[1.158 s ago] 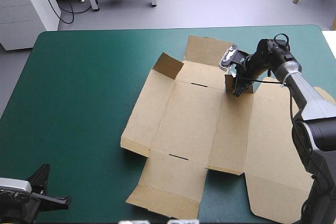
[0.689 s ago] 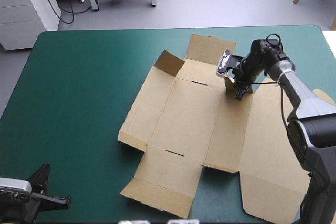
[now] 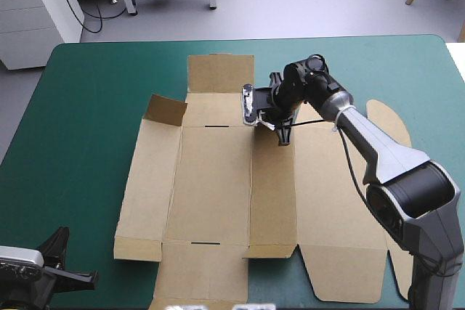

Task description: Fold the box

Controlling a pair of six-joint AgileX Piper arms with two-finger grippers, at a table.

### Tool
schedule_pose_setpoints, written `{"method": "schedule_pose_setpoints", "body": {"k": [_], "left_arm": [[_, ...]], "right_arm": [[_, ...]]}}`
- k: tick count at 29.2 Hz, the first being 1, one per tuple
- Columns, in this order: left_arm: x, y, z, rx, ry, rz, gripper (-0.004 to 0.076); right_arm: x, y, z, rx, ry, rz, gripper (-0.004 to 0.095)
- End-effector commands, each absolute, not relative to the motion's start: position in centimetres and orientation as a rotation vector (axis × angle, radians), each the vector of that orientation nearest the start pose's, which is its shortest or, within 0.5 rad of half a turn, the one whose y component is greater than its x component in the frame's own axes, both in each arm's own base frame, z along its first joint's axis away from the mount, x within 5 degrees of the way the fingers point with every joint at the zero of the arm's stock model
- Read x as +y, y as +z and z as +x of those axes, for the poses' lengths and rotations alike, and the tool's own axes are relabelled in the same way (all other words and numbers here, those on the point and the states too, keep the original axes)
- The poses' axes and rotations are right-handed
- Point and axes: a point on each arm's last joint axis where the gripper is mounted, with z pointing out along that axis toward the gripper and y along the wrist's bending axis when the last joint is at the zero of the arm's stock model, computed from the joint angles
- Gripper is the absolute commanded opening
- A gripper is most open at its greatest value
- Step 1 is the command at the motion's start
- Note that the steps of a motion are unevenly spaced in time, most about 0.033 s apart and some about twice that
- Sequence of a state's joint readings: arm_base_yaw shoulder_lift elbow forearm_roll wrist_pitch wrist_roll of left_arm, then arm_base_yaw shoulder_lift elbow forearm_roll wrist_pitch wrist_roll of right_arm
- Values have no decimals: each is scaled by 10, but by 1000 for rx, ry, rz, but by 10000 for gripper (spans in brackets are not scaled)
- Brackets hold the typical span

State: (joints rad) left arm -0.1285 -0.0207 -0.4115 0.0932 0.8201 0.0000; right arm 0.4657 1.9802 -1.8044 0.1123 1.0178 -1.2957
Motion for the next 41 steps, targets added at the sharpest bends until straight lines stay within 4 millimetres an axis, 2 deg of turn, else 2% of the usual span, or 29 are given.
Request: {"method": "schedule_pose_setpoints", "body": {"k": [1,4,11,14,17,18,20,21,24,29,36,38,41], "left_arm": [[5,285,9,1760,0,126,-10],[5,285,9,1760,0,126,-10],[5,285,9,1760,0,126,-10],[5,285,9,1760,0,126,-10],[5,285,9,1760,0,126,-10],[5,285,9,1760,0,126,-10],[5,285,9,1760,0,126,-10],[5,285,9,1760,0,126,-10],[5,285,9,1760,0,126,-10],[5,285,9,1760,0,126,-10],[5,285,9,1760,0,126,-10],[5,285,9,1760,0,126,-10],[5,285,9,1758,0,126,-10]], "right_arm": [[219,325,381,1610,-175,-1903,-19],[226,323,386,1661,-146,-1771,-19],[232,305,392,1694,-115,-1779,-18],[233,299,393,1710,-105,-1793,45],[233,298,394,1720,-100,-1782,253],[234,299,394,1731,-96,-1756,386],[234,303,395,1751,-88,-1701,587],[234,306,396,1759,-84,-1675,731],[235,317,397,1775,-69,-1615,942],[232,347,390,1780,-55,-1590,941],[219,387,365,1859,-65,-1598,907],[214,394,361,1878,-90,-1580,858],[207,399,358,1972,-106,-1490,694]]}}
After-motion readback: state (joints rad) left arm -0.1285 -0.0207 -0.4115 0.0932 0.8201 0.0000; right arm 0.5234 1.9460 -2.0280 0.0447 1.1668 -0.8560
